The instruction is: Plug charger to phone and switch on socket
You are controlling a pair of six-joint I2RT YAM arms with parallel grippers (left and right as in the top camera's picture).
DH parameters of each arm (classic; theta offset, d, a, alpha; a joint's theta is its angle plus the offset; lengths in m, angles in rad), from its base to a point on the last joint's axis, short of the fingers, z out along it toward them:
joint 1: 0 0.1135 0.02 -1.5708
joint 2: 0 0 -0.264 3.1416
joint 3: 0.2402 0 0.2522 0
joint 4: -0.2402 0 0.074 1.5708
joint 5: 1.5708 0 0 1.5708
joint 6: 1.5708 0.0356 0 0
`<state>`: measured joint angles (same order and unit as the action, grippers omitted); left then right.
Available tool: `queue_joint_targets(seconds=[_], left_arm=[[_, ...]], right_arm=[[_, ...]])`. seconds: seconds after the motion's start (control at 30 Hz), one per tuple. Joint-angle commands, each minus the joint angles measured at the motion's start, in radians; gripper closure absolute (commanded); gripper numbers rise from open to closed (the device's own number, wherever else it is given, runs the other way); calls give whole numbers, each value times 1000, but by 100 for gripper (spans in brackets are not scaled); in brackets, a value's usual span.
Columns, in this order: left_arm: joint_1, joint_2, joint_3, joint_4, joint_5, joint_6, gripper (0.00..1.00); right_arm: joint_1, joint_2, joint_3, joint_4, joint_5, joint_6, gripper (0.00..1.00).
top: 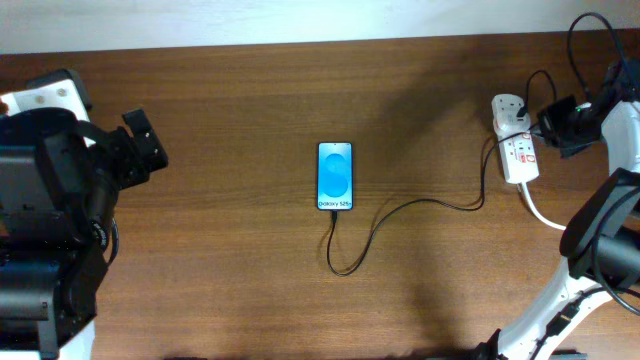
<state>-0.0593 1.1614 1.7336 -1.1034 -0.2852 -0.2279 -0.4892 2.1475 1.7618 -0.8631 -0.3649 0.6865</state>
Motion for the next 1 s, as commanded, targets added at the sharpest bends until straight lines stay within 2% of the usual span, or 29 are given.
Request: queue_joint_targets(seconds=[0.0, 0.13, 0.53, 0.77, 0.83, 0.9, 0.97], left_arm=[[2, 4, -3, -1, -52, -10, 1], [2, 4, -4, -1, -53, -10, 1], [2, 4, -4, -5, -64, -10, 1], [2, 4, -4, -30, -63, -10, 1], [2, 4, -4, -51, -63, -10, 1], [2, 4, -4, -81, -63, -10, 1], [2, 4, -4, -121, -39, -10, 1]], right_arm=[[8, 27, 23, 31, 10, 56, 96], [40, 83, 23, 61, 13, 76, 96], [45, 96, 23, 102, 63, 82, 96], [116, 206, 23, 95, 74, 37, 96], [115, 158, 25, 6, 115, -2, 96], [102, 53, 26, -105, 279, -2, 96], [90, -139, 26, -163, 428, -56, 96]])
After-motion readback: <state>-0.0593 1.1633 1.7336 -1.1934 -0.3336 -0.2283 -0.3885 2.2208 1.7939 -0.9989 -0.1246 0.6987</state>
